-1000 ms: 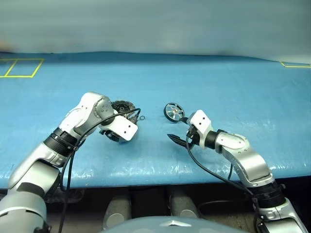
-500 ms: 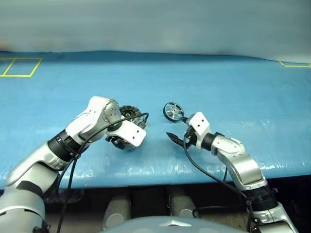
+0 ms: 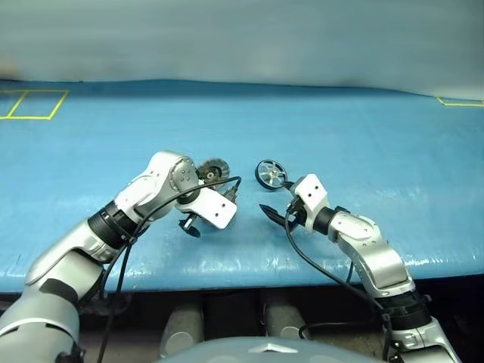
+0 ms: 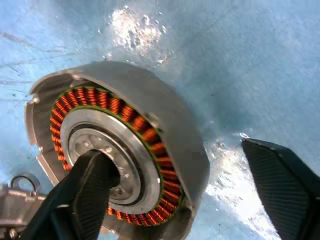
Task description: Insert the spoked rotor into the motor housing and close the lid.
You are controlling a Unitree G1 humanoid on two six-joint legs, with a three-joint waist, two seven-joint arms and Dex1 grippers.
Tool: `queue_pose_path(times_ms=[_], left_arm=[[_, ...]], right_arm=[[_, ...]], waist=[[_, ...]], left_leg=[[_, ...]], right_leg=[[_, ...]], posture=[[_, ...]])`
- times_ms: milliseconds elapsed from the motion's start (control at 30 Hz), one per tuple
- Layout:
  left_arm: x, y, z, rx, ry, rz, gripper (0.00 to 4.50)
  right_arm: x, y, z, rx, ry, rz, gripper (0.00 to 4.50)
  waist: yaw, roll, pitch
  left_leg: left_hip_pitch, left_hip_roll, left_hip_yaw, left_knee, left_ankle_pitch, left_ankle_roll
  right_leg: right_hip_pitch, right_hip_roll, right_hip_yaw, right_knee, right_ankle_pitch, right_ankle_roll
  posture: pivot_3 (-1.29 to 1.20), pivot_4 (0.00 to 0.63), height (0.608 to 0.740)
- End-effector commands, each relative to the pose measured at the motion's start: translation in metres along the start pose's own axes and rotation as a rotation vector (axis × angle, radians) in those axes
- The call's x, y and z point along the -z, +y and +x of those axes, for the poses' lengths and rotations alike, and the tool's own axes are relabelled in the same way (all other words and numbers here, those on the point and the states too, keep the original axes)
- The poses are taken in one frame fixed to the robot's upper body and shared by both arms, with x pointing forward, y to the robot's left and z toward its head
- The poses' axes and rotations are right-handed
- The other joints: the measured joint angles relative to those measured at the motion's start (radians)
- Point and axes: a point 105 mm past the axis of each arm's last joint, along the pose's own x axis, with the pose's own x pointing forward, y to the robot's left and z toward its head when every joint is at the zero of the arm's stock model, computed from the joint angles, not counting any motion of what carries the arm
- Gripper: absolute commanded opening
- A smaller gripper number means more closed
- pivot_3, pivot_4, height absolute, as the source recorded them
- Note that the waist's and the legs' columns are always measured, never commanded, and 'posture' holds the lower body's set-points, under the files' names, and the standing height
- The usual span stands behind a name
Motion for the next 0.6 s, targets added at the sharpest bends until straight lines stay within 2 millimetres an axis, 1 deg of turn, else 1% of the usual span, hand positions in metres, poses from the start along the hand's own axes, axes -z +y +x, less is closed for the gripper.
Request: queue_pose_path(times_ms=[33,267,333,367,467,533,600], left_arm=[[0.001,-0.006,-0.017,-0.023,-0.022,-0.043,4.39],[0.01,-0.04,-0.036,0.025,-0.041,-0.061,4.39],[0.008,-0.043,-0.042,0.009,-0.079,-0.061,4.39],[0.007,-0.041,-0.046,-0.011,-0.101,-0.055,4.39],[0.002,-0.024,-0.061,-0.147,-0.177,-0.062,4.39],[-0.006,-0.015,-0.072,-0.228,-0.264,-0.058,4.39],[-0.016,-0.011,-0.084,-0.295,-0.363,-0.051,4.39]], right_arm=[[-0.016,-0.001,0.0,-0.004,-0.065,-0.024,4.5],[-0.019,-0.003,0.0,-0.008,-0.076,-0.028,4.5],[-0.02,-0.003,0.0,-0.012,-0.08,-0.029,4.5],[-0.021,-0.003,0.0,-0.016,-0.085,-0.027,4.5],[-0.023,-0.001,0.002,-0.027,-0.094,-0.026,4.5],[-0.025,0.0,0.003,-0.031,-0.101,-0.027,4.5],[-0.028,0.002,0.004,-0.032,-0.114,-0.024,4.5]], waist=[[-0.004,0.0,0.0],[-0.012,0.0,0.001],[-0.01,0.0,0.001],[-0.007,0.0,0.001],[-0.001,-0.001,0.001],[-0.001,-0.001,0.001],[-0.002,-0.001,0.001]], left_leg=[[0.0,0.0,0.0,0.0,0.0,0.0],[0.0,0.002,-0.001,-0.003,0.0,0.0],[0.0,0.002,-0.001,-0.003,0.0,0.0],[0.0,0.002,-0.001,-0.003,0.0,0.0],[-0.001,0.002,-0.001,-0.001,0.0,0.0],[0.0,0.002,-0.001,-0.001,0.0,0.0],[0.0,0.002,-0.001,-0.001,0.0,0.0]], right_leg=[[0.0,0.0,0.0,0.0,0.0,0.0],[-0.001,0.001,-0.001,0.0,-0.001,-0.002],[-0.001,0.001,-0.001,0.0,-0.001,-0.002],[-0.001,0.001,-0.001,0.0,-0.001,-0.002],[-0.001,0.001,-0.001,0.0,-0.001,-0.002],[-0.001,0.001,-0.001,0.0,-0.001,-0.002],[-0.001,0.001,-0.001,0.0,-0.001,-0.002]], posture=[[0.0,0.15,0.74],[0.0,0.15,0.74],[0.0,0.15,0.74],[0.0,0.15,0.74],[0.0,0.15,0.74],[0.0,0.15,0.74],[0.0,0.15,0.74]])
